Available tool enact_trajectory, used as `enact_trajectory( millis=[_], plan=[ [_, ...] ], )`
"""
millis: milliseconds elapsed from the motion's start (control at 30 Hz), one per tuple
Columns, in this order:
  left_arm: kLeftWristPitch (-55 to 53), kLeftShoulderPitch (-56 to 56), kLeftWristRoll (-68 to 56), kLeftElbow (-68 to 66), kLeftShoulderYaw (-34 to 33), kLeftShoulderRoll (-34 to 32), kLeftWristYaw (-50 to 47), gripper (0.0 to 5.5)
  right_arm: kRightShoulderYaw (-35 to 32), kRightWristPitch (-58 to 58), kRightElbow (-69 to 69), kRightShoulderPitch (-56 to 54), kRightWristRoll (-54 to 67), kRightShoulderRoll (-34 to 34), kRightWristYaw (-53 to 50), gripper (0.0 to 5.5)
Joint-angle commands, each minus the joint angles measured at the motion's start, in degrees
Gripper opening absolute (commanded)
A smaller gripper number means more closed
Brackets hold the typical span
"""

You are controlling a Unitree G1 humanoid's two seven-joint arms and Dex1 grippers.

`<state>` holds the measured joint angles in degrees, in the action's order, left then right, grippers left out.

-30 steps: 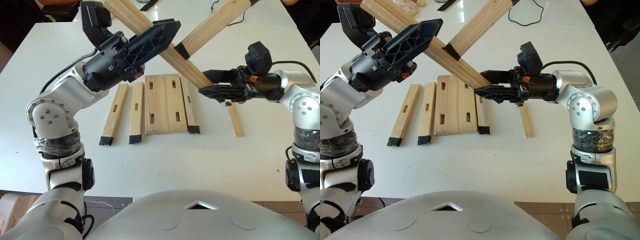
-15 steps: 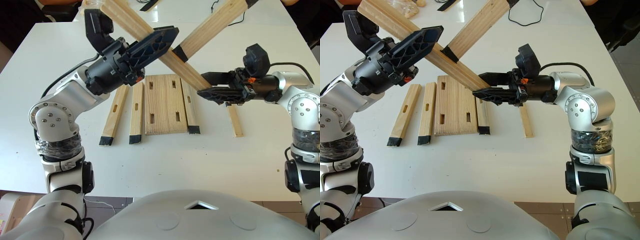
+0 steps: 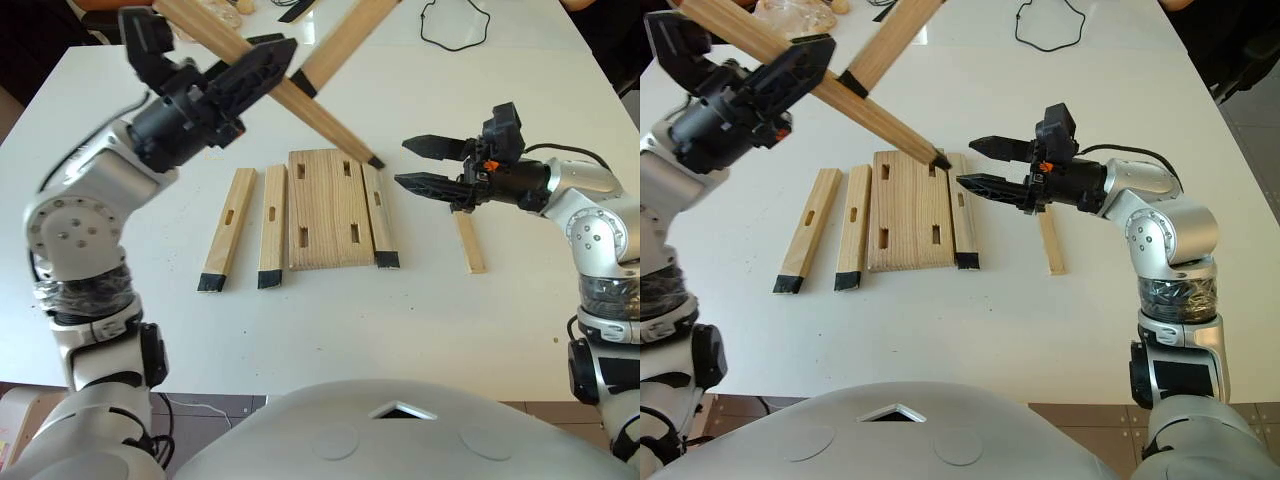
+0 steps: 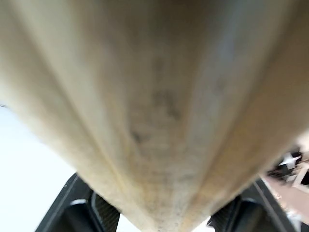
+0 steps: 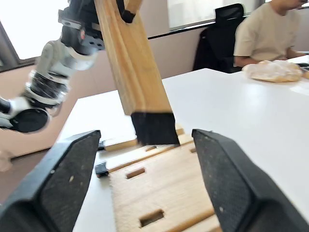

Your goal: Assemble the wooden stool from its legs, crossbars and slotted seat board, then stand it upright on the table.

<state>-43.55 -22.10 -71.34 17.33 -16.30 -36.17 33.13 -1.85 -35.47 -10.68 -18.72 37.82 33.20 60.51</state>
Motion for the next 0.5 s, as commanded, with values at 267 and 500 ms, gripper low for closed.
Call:
enact_trajectory(
  millis=[267, 500],
  plan=[
    [16.70, 14.47, 27.57, -5.92, 4.41, -13.61, 30.58, 2.09, 0.29, 7.38, 6.14, 1.99, -8.71, -1.64, -7.03, 3.48],
    [19.16, 14.22, 28.86, -5.26, 4.90, -11.35, 33.19, 2.08, 0.39, 7.90, 8.23, 1.07, -8.65, -2.04, -6.76, 3.48]
  ],
)
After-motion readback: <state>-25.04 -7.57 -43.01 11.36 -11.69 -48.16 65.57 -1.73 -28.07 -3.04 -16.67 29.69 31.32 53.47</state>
